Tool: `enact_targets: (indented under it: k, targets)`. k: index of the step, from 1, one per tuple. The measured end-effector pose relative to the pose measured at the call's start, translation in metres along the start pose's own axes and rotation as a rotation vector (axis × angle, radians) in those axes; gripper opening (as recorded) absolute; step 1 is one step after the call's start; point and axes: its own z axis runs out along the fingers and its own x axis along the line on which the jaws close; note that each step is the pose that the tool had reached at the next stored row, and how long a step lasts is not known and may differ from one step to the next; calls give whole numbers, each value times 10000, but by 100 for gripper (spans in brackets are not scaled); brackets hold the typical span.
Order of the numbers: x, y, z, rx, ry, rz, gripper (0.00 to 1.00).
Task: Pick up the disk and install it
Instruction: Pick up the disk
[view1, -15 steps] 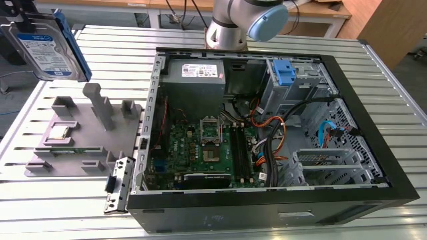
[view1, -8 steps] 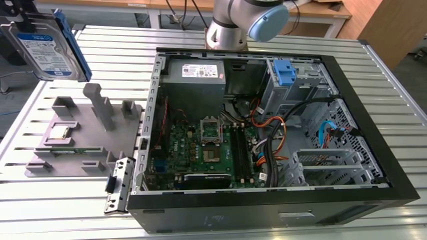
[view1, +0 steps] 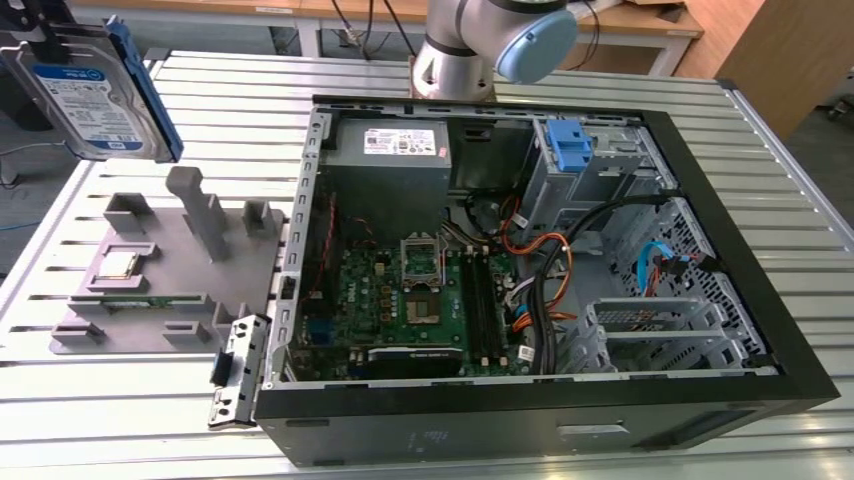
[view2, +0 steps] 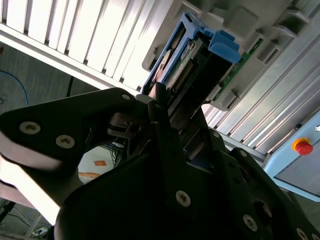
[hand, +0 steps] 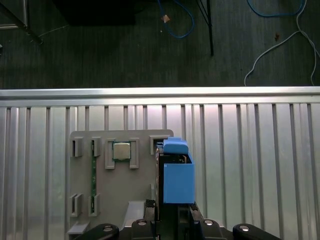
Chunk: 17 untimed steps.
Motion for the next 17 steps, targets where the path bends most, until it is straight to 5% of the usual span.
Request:
enact_targets:
  k: [16,17]
  targets:
    - [-3,3,-48,1,0,0,35]
    - [-5,5,-92,0,0,0,35]
